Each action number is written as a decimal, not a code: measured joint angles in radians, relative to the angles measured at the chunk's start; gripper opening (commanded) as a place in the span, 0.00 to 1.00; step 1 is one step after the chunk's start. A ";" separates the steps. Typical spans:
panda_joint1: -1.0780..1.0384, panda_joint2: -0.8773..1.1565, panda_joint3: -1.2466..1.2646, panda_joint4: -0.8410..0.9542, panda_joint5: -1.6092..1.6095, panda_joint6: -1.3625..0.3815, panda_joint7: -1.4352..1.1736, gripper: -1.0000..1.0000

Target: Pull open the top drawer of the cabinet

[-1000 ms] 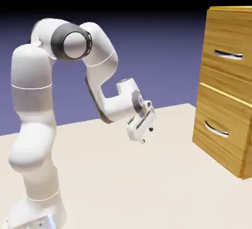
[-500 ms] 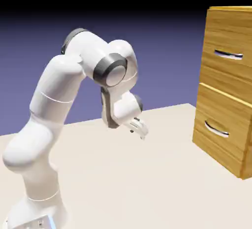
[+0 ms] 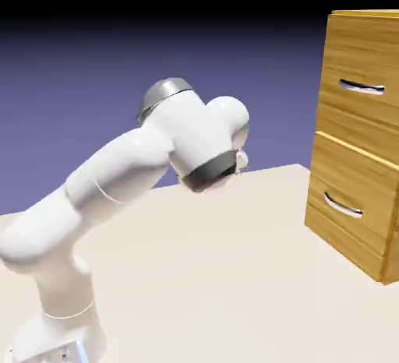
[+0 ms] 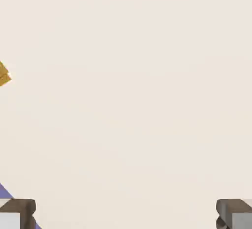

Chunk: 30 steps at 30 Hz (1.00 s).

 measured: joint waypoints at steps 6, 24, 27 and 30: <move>-0.079 0.156 0.142 0.070 -0.204 -0.059 -0.261 0.50; -0.292 0.575 0.524 0.257 -0.752 -0.217 -0.959 0.50; -0.228 0.571 0.513 0.366 -0.757 -0.173 -0.978 0.50; -0.163 0.567 0.502 0.474 -0.762 -0.128 -0.997 0.50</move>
